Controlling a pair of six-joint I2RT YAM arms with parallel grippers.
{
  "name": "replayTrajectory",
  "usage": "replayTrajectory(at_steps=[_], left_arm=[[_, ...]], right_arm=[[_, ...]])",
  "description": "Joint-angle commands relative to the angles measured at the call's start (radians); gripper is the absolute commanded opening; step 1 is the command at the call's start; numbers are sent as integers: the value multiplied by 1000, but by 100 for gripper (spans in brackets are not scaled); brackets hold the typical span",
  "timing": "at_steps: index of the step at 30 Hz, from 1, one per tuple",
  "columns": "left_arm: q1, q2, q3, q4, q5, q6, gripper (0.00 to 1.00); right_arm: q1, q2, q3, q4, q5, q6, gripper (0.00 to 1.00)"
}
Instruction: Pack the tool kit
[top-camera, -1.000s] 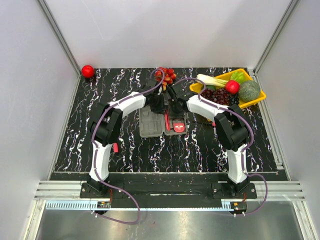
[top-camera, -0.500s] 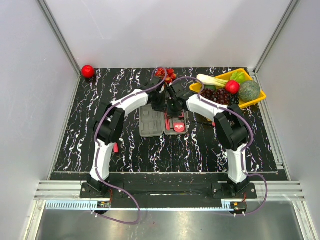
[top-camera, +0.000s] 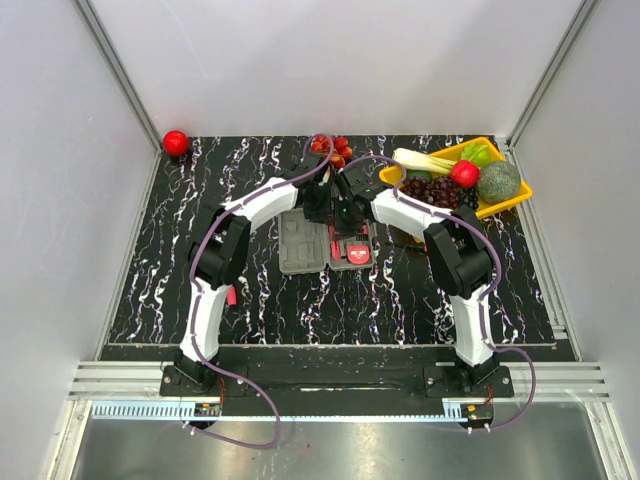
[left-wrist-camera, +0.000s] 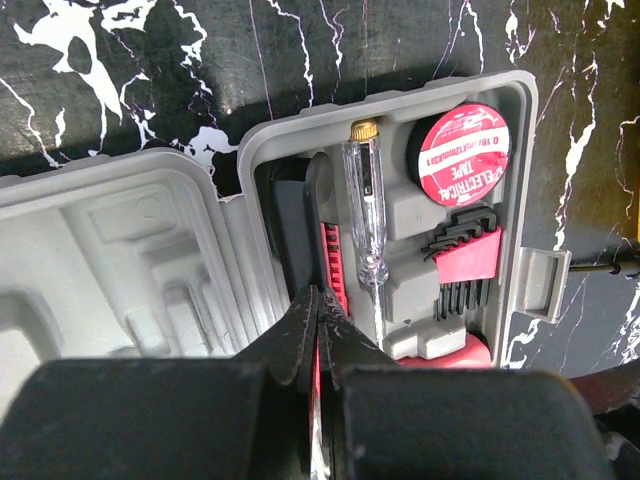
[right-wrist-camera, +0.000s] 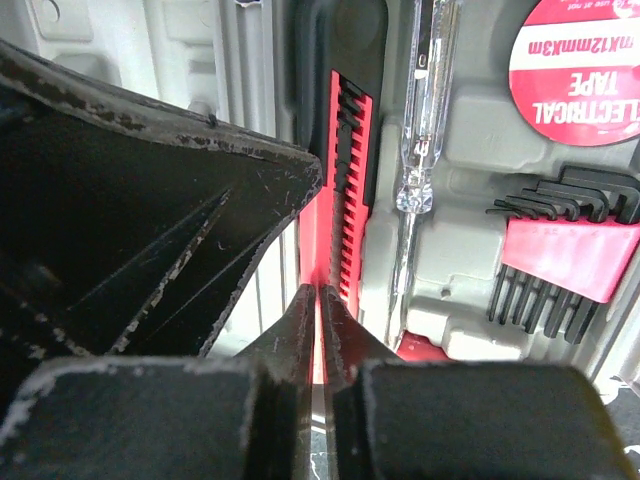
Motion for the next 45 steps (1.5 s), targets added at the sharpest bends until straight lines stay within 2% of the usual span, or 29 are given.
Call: replayTrajectory(at_steps=[1,8,19,26,29,35,38,41,45], left_arm=[[-4,91,-52,-93,-64,-1,0],[-7,107,-53,-141,-90,-7,0],[-6,130,-19,-207,-101,-7,0],[-1,74,36,-194,-95,2,0],[5,18,94,-190,-101,12,0],[26,-139,152,-127,-99,25,21],[42,-229,131,-92,-98,22,30],[60,-324,67,-59,-107,29,38],[105,-461,-83,-1,-122,42,57]], right_arm=[[4,64,2,-1,-7,-12,7],[9,122,10,-11,-20,-9,6],[13,210,97,-151,62,5,6],[15,110,60,-90,56,16,6],[13,25,40,-28,59,28,10],[13,-118,39,50,108,72,25],[12,-198,27,52,199,121,34],[7,-291,-21,24,301,198,41],[-23,-376,-101,-95,420,339,48]])
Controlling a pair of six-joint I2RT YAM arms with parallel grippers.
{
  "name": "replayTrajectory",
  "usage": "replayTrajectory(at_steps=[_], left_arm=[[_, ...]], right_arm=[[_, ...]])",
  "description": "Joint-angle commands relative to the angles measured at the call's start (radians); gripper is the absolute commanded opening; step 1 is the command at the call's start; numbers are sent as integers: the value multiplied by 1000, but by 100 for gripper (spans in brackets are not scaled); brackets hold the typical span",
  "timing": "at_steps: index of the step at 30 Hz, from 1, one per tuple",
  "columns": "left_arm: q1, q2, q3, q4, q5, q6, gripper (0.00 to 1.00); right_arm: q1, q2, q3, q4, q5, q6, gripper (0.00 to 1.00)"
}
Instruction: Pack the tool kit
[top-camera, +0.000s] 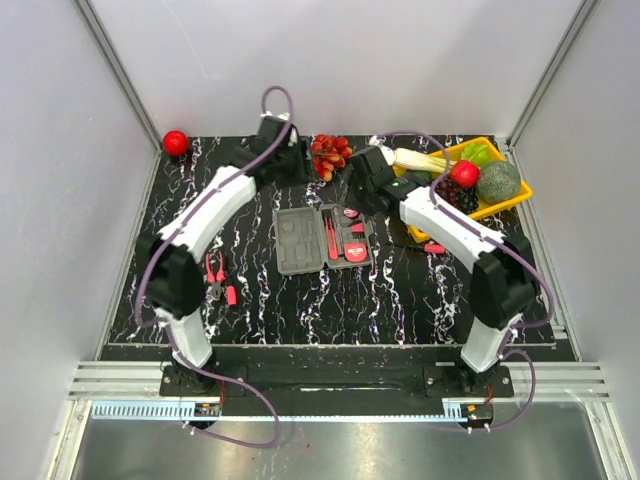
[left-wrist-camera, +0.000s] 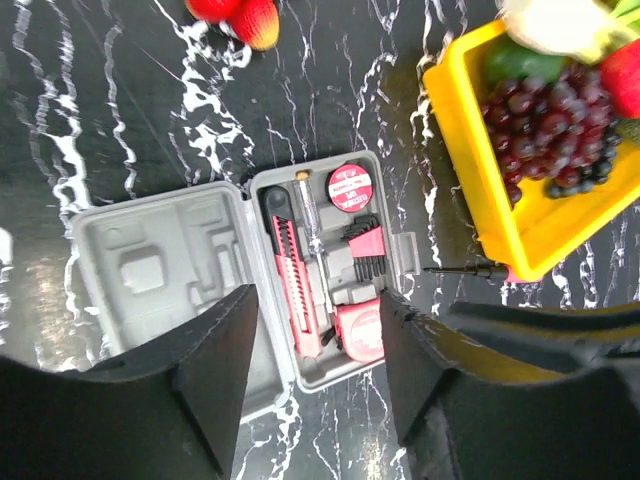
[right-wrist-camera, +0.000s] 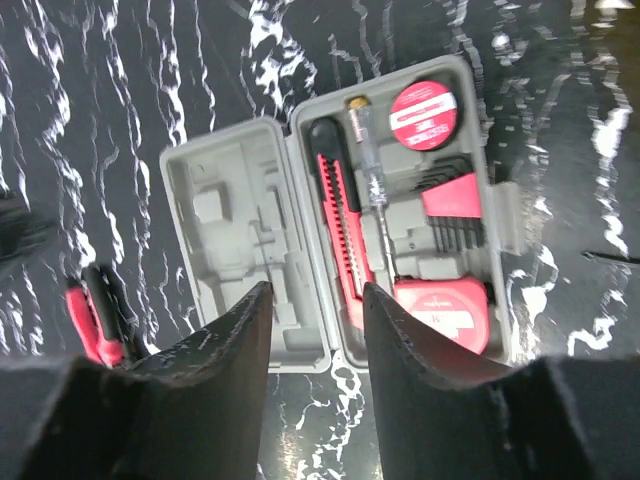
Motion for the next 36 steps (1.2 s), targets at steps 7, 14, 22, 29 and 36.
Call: replayTrajectory(at_steps=[7,14,22,29,36], left_arm=[[146,-341,-397,148,-38,29,80],[208,-354,-623,233,38,-14,82],[216,-323,-629,232,74,-3,82],[216,-319,-624,223,70,6,82],[217,-311,-623,221,65,12,82]], right_arm=[[-136,-206,-286,-137,135,274,53],[-216,-235,-432,-158,124,364,57],[-276,-177,-440,-151,141,525,65],[-275,-53,-343,-172,178,660,63],[-276,-10,-295,-224,242,794,60]])
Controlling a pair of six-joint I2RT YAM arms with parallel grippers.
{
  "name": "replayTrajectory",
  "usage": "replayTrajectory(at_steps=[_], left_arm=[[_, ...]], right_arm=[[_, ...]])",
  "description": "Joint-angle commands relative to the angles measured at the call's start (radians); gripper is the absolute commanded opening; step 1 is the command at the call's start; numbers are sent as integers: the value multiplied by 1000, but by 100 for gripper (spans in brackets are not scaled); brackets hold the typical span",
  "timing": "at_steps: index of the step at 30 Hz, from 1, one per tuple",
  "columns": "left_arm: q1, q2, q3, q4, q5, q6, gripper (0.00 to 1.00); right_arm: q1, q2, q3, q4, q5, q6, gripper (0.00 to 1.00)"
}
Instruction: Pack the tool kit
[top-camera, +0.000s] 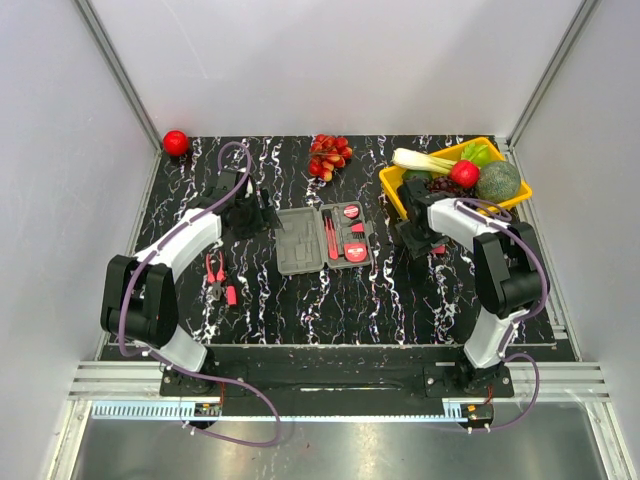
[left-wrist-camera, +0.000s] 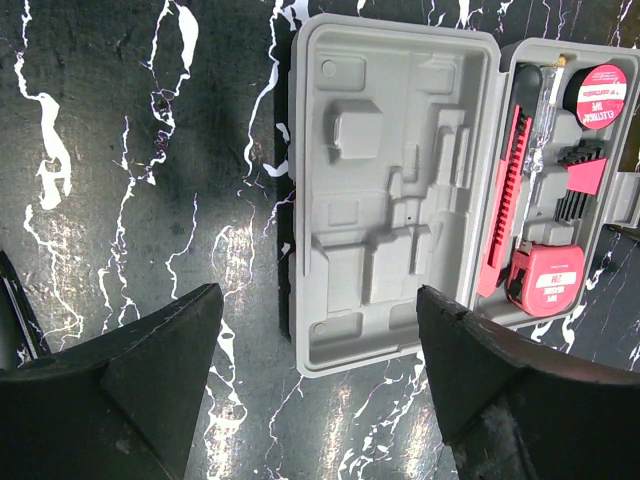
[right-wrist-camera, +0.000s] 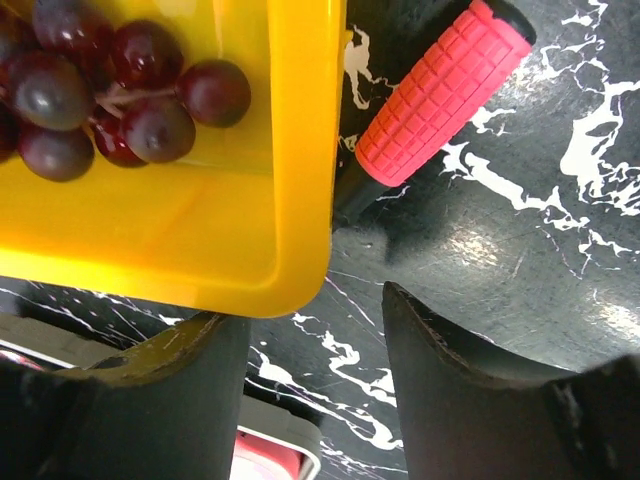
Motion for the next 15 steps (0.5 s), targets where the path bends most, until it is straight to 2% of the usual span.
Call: replayTrajectory(at_steps=[1,5,7,10,13,15], left_arm=[[6,12,39,37,9,12,82],[7,24,45,37,17,12,82],[10,24,43,37,20,12,82],[12,22,40,37,21,12,82],[15,22,40,40,24,12,82],[13,22,39,41,31,7,82]], right_arm=[[-1,15,61,-49,92,120,59],[0,45,89,-39,77,83,56],[6,38,98,4,63,-17,53],[60,-20,74,91,134,-172,44],[123,-77,35,193,207,-307,41],[131,-73,28,243,198,-370,40]])
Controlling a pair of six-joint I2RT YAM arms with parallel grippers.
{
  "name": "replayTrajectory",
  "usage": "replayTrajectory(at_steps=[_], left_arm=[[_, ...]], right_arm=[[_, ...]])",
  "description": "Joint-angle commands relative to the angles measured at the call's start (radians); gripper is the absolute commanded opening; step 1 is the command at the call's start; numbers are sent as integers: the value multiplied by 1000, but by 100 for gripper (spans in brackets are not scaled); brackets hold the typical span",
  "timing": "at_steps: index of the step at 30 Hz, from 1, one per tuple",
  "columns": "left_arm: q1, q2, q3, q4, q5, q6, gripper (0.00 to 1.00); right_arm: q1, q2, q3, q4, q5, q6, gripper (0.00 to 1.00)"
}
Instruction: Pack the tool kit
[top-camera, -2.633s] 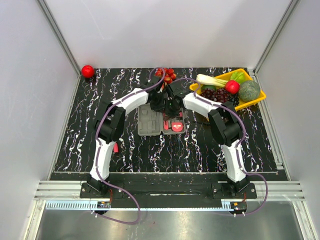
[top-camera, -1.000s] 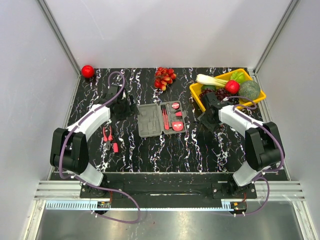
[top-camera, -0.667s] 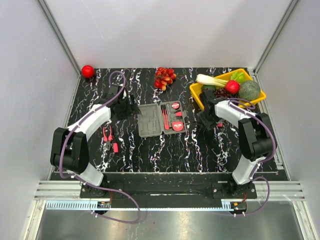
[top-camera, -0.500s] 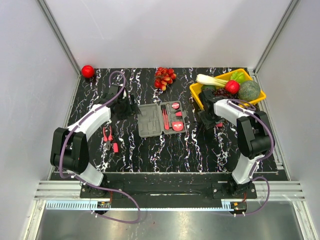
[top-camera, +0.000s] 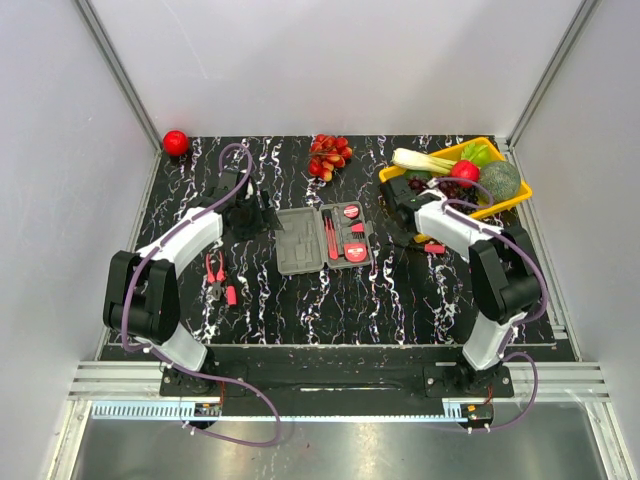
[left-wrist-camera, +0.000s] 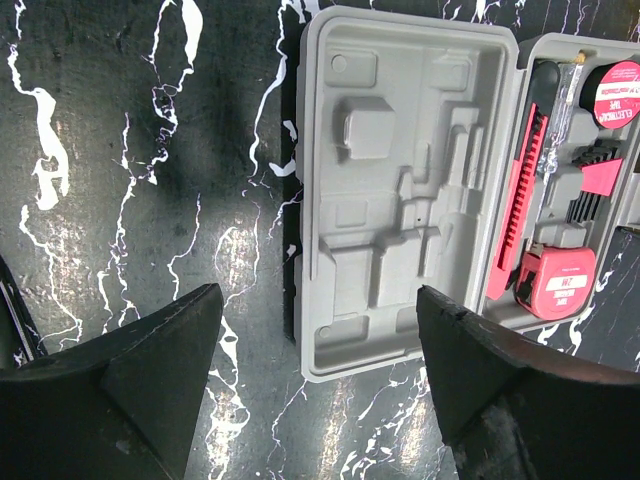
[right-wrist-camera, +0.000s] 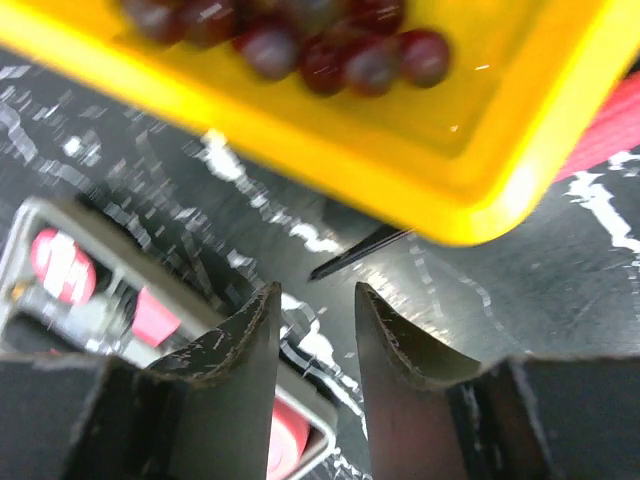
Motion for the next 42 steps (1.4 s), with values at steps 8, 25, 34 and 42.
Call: replayTrajectory(at_steps=[8,25,34,42], left_arm=[[8,-9,30,46,41,2,82],[8,-29,12,52,53,-4,82],[8,-26,21,54,90,-25,82],[8,-24,24,49,91,-24,82]], right_arm=[[48,117,70,134,74,-316,28],[48,-42,-195,122,28,-285,26],[48,-223,-293,29,-9,-271,26],[42,-299,-232,-123,89,-242,33]])
